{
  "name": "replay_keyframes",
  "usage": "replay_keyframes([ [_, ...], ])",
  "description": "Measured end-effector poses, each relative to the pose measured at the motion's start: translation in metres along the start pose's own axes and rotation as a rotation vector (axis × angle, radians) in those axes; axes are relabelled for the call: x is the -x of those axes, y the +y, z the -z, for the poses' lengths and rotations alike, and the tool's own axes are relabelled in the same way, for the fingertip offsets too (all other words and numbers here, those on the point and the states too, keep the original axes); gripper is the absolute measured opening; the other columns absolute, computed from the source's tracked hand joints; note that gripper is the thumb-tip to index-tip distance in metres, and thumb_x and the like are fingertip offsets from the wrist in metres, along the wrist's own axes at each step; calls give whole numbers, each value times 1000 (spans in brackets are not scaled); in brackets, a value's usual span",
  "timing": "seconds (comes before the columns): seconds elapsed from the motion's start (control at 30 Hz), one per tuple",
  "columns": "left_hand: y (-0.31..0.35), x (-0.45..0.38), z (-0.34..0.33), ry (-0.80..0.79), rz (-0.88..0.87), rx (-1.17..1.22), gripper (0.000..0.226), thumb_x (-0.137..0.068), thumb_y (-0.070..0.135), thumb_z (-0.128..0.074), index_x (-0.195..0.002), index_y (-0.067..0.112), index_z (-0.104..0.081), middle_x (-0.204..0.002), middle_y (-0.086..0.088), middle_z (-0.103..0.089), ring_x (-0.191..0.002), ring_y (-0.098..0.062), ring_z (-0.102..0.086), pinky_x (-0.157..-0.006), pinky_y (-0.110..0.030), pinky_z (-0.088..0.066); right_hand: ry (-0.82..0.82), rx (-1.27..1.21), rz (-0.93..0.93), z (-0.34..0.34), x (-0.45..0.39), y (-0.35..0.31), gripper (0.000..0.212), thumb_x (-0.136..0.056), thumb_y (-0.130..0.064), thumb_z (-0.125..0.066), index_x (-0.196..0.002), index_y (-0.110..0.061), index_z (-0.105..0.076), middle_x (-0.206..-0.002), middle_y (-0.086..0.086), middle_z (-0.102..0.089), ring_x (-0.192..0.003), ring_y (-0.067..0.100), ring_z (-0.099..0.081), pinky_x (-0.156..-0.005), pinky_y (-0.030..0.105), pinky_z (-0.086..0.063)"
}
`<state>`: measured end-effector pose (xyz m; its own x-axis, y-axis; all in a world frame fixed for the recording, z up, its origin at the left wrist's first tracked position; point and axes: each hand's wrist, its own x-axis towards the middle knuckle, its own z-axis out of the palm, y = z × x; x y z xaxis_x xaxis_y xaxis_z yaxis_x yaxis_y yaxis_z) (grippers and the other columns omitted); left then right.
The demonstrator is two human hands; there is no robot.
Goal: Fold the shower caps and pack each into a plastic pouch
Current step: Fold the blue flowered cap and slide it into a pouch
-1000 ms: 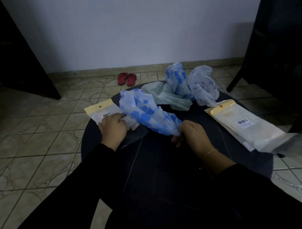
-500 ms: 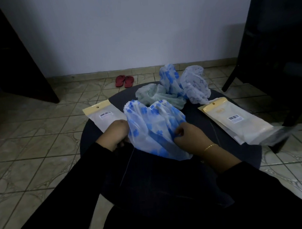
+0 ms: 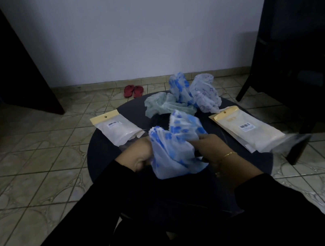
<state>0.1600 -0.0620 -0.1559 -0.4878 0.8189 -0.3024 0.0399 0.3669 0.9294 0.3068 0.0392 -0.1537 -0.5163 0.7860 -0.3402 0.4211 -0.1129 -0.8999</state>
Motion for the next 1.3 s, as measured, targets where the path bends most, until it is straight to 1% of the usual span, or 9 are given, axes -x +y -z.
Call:
replay_keyframes([
  [0.13,-10,-5,15,80,117,84,26,-90,-1,-51,-111,14,-54,-94,-6,-65,-73,-16,-64,-54,-30,-52,93,-130,-28,23,4,7,5,-86,-3,-61,-87,1,-63,-76,17,-59,-62,22,-53,-49,27,-46],
  [0.27,-24,-4,35,174,152,44,43,-88,3,-59,-128,15,-47,-109,-6,-61,-78,-16,-60,-48,-26,-51,131,-66,-75,49,7,18,15,-85,-5,-63,-99,-7,-63,-91,14,-64,-80,26,-62,-74,39,-54],
  [0.37,-33,-5,44,236,133,-112,51,-87,2,-61,-133,18,-45,-109,-3,-59,-82,-18,-59,-52,-27,-49,247,171,-76,58,1,32,25,-87,-10,-61,-112,-7,-61,-103,12,-63,-86,21,-59,-73,32,-50],
  [0.57,-42,-11,37,-61,-143,-529,103,-71,-3,-74,-150,21,-14,-144,1,-28,-125,-11,-40,-95,-24,-43,265,406,-38,50,-12,38,28,-92,-10,-49,-114,3,-59,-112,23,-61,-105,36,-57,-90,41,-45],
  [0.67,-33,-8,33,-103,-94,-612,79,-72,23,-77,-139,30,-37,-138,5,-41,-119,-9,-50,-100,-28,-43,281,364,-11,49,-16,38,28,-93,-9,-44,-111,6,-59,-114,26,-60,-108,40,-55,-88,42,-45],
  [0.77,-16,-2,27,24,-34,-617,29,-82,43,-61,-100,20,-57,-101,4,-63,-90,-12,-61,-81,-32,-48,272,292,-19,51,-20,34,27,-96,-11,-41,-115,-3,-59,-116,18,-59,-105,29,-55,-88,36,-42],
  [0.97,2,-19,16,337,-136,-744,38,-91,54,-37,-95,19,-50,-96,0,-62,-93,-25,-58,-81,-38,-44,212,313,20,53,-20,30,24,-94,-8,-42,-107,0,-60,-111,18,-61,-99,29,-56,-85,36,-43],
  [1.1,8,-41,2,129,-210,-495,65,-85,67,-44,-134,26,-44,-128,6,-52,-116,-13,-52,-101,-38,-42,128,220,22,52,-18,23,21,-95,-15,-44,-106,-4,-59,-117,15,-56,-103,28,-54,-90,34,-43],
  [1.3,-6,-55,-7,193,-381,-572,30,-93,40,-55,-85,11,-54,-70,5,-51,-65,-10,-48,-58,-25,-37,157,235,79,49,-25,31,45,-88,-52,-54,-90,-9,-64,-86,5,-61,-76,15,-56,-66,29,-44],
])
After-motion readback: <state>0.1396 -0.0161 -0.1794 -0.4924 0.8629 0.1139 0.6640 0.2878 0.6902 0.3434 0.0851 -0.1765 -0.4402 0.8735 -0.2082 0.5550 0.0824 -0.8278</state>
